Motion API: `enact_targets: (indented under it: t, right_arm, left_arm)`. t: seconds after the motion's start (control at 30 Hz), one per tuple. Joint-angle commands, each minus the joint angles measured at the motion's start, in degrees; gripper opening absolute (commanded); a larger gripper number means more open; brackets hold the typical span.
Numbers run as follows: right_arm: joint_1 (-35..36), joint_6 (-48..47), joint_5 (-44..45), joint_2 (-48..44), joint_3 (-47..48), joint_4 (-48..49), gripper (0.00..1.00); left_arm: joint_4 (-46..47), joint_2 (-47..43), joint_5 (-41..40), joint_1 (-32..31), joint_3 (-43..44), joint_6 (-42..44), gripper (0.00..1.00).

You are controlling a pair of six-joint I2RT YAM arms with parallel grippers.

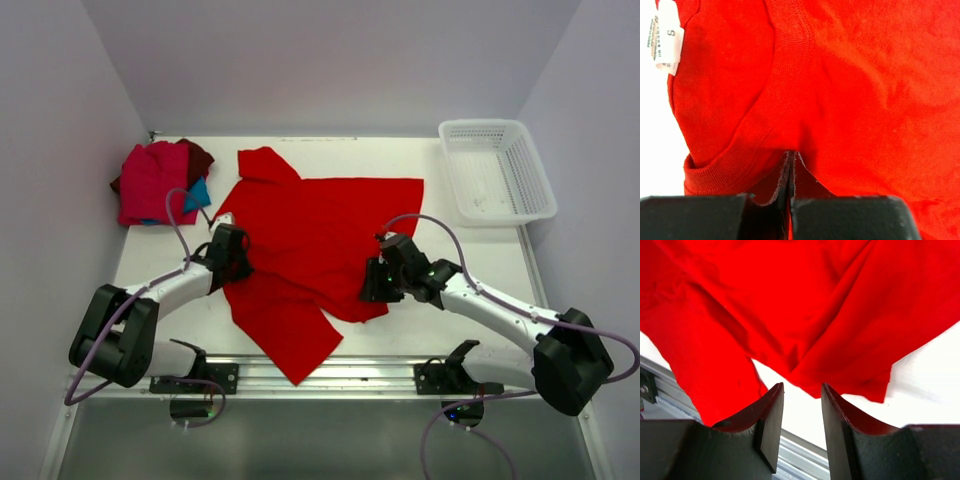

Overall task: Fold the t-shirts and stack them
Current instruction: Flatten the tshirt out

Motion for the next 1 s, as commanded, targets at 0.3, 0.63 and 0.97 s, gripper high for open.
enact_targets:
  t: [0.3,0.63,0.97]
  right_arm:
    - [8.2,4.1,3.0,3.5,-3.4,-0.1,0.38]
    - [10.1,4.1,8.7,5.6,-1.8,-1.2,0.35]
    - [11.2,5.0,9.1,12.2,-0.8,4.5,0.34]
  left_arm:
    - [1.9,-0.4,1.9,0.3,-2.1,0.6,0.0]
    - [2.7,-0.5,2.6,0.3,-2.8,0.4,0.0]
    - [3.8,-0.7,3.4,0.2,-4.5,0.0,0.0]
